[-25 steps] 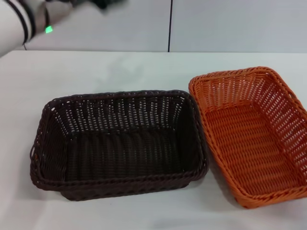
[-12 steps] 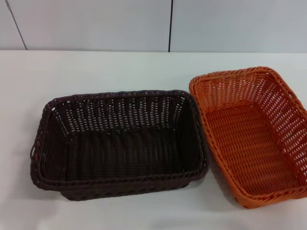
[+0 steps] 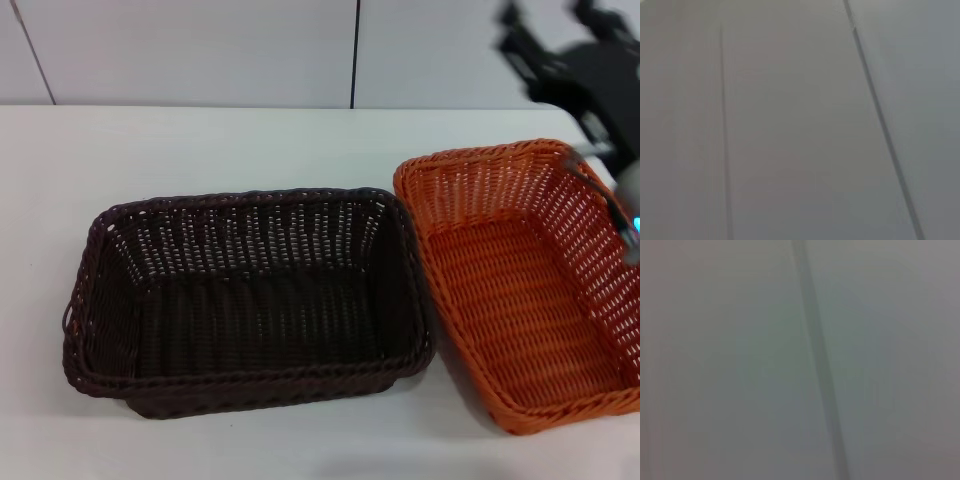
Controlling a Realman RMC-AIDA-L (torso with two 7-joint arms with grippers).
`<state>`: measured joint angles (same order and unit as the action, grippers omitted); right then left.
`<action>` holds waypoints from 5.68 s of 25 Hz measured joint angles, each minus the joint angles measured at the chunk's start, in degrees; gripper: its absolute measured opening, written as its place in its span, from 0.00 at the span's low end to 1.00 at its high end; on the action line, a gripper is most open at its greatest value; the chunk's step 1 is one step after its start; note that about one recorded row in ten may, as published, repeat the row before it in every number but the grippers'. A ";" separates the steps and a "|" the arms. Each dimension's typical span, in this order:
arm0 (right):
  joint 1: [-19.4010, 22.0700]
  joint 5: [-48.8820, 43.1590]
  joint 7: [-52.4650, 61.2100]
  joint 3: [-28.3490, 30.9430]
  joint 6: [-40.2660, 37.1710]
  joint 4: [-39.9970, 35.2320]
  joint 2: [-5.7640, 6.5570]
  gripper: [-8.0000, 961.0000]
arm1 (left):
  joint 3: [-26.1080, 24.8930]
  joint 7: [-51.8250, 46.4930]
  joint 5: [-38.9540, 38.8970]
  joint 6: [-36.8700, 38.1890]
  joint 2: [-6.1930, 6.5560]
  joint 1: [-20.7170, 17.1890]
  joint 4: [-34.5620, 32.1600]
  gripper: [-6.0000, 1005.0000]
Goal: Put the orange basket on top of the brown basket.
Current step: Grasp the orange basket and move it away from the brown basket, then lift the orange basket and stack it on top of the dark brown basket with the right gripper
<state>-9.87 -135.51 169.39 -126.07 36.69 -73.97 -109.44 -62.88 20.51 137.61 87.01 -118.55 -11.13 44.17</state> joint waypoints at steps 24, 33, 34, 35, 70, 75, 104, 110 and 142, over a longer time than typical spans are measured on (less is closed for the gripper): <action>-19.85 1.18 -28.23 55.92 -148.34 -38.96 -8.32 0.80 | 1.10 2.51 -10.30 -7.62 -0.01 7.58 -9.24 0.78; -20.73 1.07 -29.99 56.25 -158.19 -38.24 -8.57 0.80 | 1.48 6.88 -13.99 -11.67 -0.01 9.28 -8.52 0.78; -20.68 0.98 -30.00 56.28 -158.77 -38.24 -8.62 0.80 | 1.67 7.76 -14.62 -12.01 -0.01 9.51 -8.50 0.78; -20.57 0.95 -30.01 56.42 -159.40 -38.11 -8.62 0.80 | 1.85 8.38 -15.10 -12.17 -0.01 9.65 -8.49 0.78; -23.38 -16.09 -37.87 47.92 -150.54 -13.43 -9.07 0.80 | 2.77 8.14 -17.55 -15.51 0.24 9.19 -6.48 0.78; -23.77 -18.10 -37.88 46.53 -147.92 -10.52 -9.22 0.80 | 2.43 8.07 -17.55 -15.61 0.36 9.61 -6.95 0.78; -28.04 -18.61 -25.86 43.65 -143.69 -22.34 -9.48 0.27 | 2.15 4.58 -17.55 -14.96 0.21 11.07 -12.09 0.77; -29.31 -18.68 -22.53 42.06 -143.03 -26.01 -9.54 0.21 | 2.19 2.47 -17.54 -14.25 0.33 10.75 -12.54 0.77; -27.99 -19.58 -75.94 23.08 -138.75 -44.33 -9.58 0.24 | 2.43 -6.81 -19.68 -12.14 -0.05 10.09 -15.66 0.77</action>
<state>-37.86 -155.09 93.44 -102.99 -102.05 -118.30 -119.01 -60.45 13.71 117.93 74.88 -118.61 -1.04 28.51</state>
